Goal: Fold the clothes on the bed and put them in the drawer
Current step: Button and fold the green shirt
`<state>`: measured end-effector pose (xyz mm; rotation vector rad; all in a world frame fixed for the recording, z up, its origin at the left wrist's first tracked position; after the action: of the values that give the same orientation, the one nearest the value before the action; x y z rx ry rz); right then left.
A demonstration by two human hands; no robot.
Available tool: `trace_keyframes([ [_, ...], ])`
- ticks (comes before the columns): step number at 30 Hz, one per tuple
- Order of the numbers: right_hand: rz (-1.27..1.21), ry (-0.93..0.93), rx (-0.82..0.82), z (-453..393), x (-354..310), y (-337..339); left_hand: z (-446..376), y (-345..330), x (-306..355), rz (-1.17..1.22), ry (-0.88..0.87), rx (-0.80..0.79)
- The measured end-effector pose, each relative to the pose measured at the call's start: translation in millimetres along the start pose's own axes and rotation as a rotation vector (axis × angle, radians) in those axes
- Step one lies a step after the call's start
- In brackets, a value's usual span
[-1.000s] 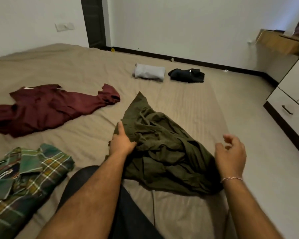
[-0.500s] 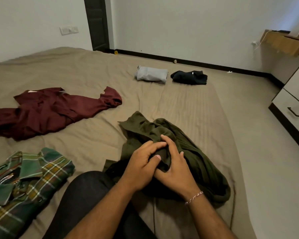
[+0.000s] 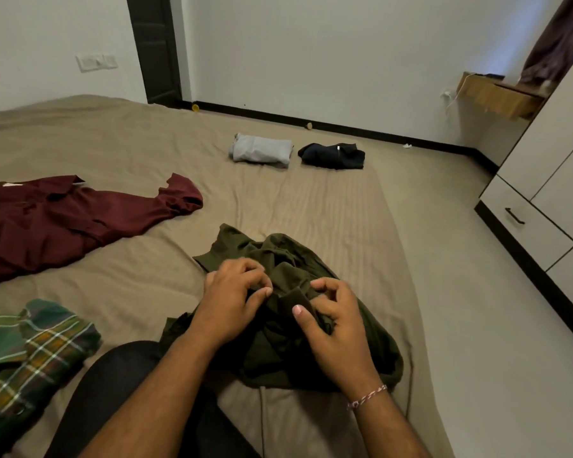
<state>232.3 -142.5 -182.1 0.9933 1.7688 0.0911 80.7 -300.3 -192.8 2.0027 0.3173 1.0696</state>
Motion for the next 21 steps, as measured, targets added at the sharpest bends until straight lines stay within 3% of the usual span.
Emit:
trace_keyframes([
  [3,0.084,-0.013,0.124,7,1,12,5,4,12,0.085,-0.130,-0.074],
  [5,0.287,0.108,0.174,14,7,21,11,8,20,0.175,-0.179,-0.076],
  [8,0.406,0.190,0.140,25,14,21,14,8,21,0.055,-0.244,-0.165],
  [10,0.330,0.128,0.165,28,14,20,16,0,18,-0.098,-0.265,-0.246],
  [14,-0.078,-0.108,0.218,24,12,20,7,-8,11,-0.202,-0.064,0.035],
  [16,-0.273,-0.239,0.254,22,12,25,-1,-4,5,-0.264,0.053,0.098],
  [19,-0.484,-0.316,0.329,21,8,37,-7,1,-9,-0.302,0.152,0.101],
  [21,-0.543,-0.276,0.364,21,11,48,-12,6,-13,-0.189,0.142,0.047],
])
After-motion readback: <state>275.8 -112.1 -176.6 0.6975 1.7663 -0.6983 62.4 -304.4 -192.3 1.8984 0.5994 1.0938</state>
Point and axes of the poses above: each hand's wrist, its own z-axis away from the middle knuckle, its own y-axis out of the back of the hand, x = y × z, the point moved 1 cm from there along -z, towards the middle knuckle, and after that the axes turned 6 degrees about y, right-handed, at the moved point
